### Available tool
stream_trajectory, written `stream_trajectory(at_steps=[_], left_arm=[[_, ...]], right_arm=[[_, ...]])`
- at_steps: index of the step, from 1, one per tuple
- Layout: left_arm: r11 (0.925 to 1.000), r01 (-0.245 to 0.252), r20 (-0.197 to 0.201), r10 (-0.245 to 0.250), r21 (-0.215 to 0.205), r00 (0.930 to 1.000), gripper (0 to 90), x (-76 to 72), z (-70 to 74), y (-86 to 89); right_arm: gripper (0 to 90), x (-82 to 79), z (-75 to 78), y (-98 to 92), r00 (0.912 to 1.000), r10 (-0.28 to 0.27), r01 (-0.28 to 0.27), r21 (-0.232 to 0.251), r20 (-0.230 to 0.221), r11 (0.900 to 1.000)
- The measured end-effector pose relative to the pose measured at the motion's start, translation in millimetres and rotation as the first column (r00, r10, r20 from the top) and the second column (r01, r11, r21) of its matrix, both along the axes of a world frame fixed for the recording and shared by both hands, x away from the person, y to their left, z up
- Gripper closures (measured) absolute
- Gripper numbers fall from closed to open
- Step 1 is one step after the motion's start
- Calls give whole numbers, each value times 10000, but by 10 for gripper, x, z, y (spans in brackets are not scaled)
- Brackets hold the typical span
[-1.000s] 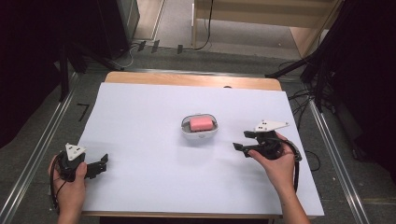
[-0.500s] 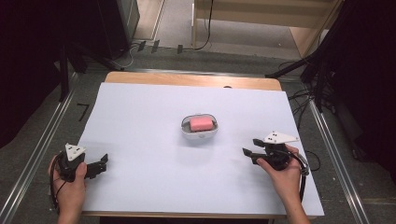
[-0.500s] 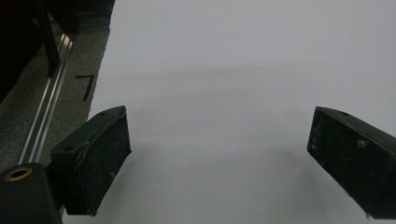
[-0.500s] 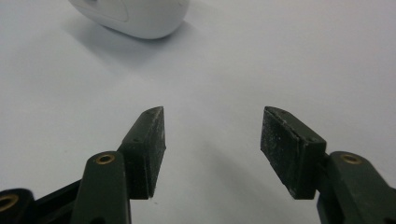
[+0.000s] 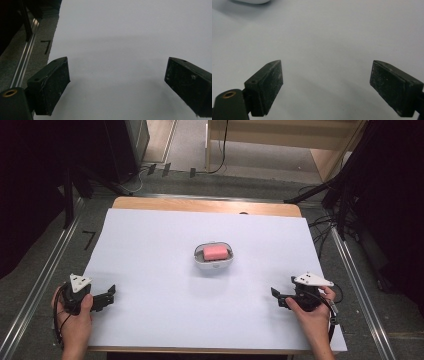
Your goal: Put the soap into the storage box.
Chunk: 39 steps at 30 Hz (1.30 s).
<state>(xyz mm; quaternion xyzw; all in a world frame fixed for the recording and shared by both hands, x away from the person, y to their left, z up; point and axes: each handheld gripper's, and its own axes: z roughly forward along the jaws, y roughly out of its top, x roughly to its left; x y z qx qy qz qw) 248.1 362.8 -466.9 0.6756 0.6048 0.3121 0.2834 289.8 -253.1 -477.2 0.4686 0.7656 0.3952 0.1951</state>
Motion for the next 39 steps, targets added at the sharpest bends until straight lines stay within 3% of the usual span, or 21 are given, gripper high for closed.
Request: stream_trajectory(at_steps=[3,19,32,39], left_arm=[[10000,-2,4,2,13,10000,62,-1,0,-1],[10000,-23,7,23,-12,10000,62,-2,1,0],[10000,14,-5,-14,-55,10000,62,-4,3,4],[9999,37,4,-37,-123,10000,62,-3,4,14]], right_arm=[[13,-29,-14,-42,9998,-142,143,74,-144,9999],[7,-247,-74,-412,9947,-1017,1019,135,-129,9947],[7,-396,-77,-773,9830,-1835,1833,438,12,9821],[7,-483,-54,-989,9703,-2412,2396,679,160,9685]])
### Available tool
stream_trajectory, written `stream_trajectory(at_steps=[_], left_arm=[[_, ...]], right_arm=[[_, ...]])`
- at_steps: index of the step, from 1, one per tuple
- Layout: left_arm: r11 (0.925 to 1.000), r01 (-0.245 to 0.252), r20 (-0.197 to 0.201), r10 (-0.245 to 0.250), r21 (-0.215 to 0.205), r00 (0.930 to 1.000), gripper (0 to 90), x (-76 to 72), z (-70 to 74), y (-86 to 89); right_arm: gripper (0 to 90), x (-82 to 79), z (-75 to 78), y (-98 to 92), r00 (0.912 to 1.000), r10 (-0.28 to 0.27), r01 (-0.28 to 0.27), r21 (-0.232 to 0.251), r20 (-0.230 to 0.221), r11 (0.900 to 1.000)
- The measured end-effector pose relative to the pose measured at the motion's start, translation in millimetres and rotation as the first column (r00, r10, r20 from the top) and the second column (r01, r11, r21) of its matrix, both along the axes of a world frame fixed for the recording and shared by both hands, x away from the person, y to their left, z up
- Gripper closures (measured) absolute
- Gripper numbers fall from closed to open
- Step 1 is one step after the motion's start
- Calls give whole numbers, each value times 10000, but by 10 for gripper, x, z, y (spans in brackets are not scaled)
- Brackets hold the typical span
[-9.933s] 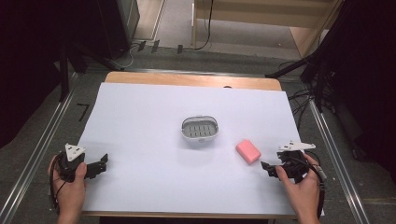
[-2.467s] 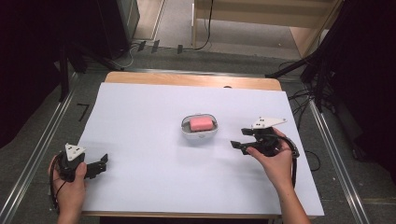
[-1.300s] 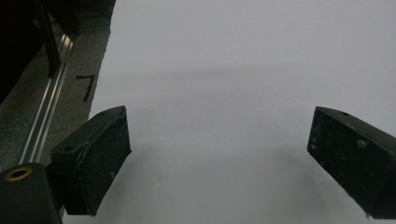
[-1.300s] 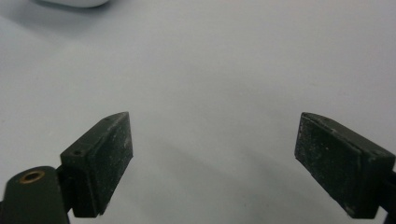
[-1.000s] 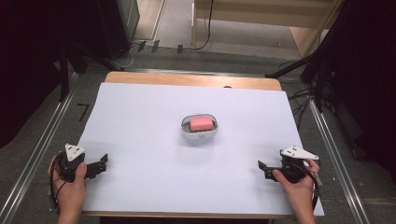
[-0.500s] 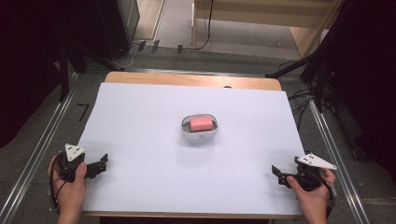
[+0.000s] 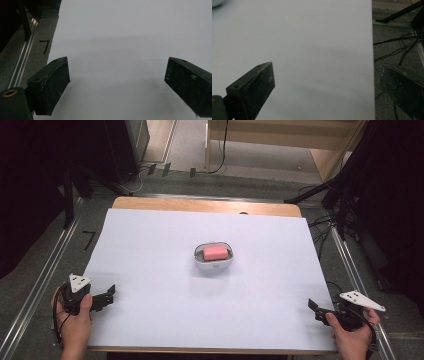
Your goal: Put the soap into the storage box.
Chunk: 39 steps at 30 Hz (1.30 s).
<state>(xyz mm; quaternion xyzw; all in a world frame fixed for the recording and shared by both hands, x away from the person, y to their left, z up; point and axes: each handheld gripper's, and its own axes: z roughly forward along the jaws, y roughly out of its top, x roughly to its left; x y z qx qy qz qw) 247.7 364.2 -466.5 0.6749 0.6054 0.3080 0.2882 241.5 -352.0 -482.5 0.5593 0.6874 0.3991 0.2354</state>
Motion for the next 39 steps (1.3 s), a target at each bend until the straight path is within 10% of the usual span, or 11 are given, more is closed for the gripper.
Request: stream_trajectory(at_steps=[39], left_arm=[[10000,6,-50,-6,59,10000,62,5,-2,-7]], right_arm=[[14,1,-104,-38,9983,-451,436,-399,-371,9983]])
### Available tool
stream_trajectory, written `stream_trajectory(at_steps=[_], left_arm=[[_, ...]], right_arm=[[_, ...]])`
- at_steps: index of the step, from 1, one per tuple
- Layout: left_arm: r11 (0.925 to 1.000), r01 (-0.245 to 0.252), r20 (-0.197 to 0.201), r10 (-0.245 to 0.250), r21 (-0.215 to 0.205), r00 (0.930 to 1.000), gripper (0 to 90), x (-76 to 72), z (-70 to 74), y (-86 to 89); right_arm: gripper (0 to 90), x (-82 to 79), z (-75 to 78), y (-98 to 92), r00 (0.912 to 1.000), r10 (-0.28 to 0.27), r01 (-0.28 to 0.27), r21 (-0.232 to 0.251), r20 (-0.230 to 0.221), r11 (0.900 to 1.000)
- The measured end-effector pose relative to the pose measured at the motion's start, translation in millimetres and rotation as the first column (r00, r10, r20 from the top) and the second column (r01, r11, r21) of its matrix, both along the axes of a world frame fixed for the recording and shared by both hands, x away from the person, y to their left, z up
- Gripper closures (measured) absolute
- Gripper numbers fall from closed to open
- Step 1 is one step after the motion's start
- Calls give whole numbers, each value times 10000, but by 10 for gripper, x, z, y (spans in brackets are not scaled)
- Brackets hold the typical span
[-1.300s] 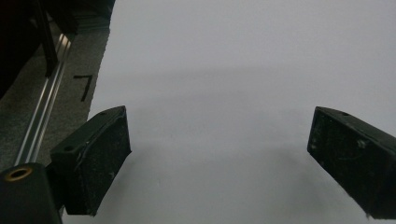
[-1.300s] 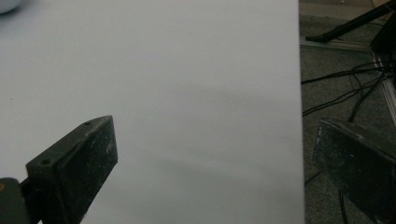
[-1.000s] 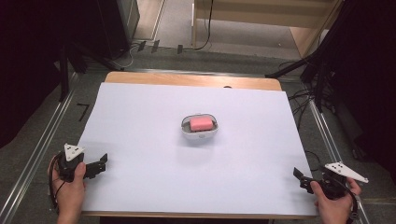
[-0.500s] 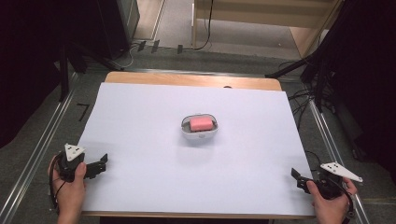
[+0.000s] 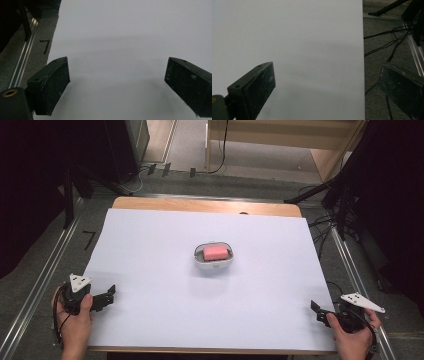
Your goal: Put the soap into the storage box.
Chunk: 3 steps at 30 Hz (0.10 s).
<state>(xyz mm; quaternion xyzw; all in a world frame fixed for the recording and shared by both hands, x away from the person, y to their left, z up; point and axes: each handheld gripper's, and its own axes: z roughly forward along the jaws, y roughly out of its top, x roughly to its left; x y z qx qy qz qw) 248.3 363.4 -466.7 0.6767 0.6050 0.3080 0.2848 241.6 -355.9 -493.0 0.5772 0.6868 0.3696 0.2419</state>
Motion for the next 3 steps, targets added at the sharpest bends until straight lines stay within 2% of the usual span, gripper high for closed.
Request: stream_trajectory(at_steps=[3], left_arm=[[10000,11,-23,-11,-10,10000,62,0,1,0]], right_arm=[[14,3,-1,2,10000,7,-7,-10,-35,10000]])
